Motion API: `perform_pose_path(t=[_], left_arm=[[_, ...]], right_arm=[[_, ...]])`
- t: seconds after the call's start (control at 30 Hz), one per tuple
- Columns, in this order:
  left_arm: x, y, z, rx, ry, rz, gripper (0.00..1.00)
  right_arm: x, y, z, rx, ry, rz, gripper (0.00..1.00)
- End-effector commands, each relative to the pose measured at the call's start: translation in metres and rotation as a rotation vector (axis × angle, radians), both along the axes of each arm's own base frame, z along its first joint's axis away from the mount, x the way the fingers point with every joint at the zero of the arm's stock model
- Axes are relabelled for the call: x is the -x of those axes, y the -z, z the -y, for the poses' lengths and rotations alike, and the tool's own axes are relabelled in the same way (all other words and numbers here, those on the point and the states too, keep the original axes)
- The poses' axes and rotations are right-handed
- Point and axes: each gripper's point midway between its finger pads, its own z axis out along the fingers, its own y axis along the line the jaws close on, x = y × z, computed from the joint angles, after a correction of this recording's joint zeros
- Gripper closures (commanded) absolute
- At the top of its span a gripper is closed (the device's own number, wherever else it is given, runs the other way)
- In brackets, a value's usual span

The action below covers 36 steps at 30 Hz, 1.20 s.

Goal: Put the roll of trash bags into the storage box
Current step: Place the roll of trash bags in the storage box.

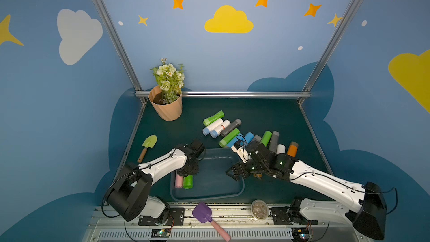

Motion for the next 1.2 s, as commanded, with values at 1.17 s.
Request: perform_pose_path(t=[1.17], left_arm=[[0.003,-0.011,-0.006,-0.031,0.026,0.012,0.47]], right_arm=[[0.002,0.0,-0.011,0.009,-0.036,-0.014,0.03]])
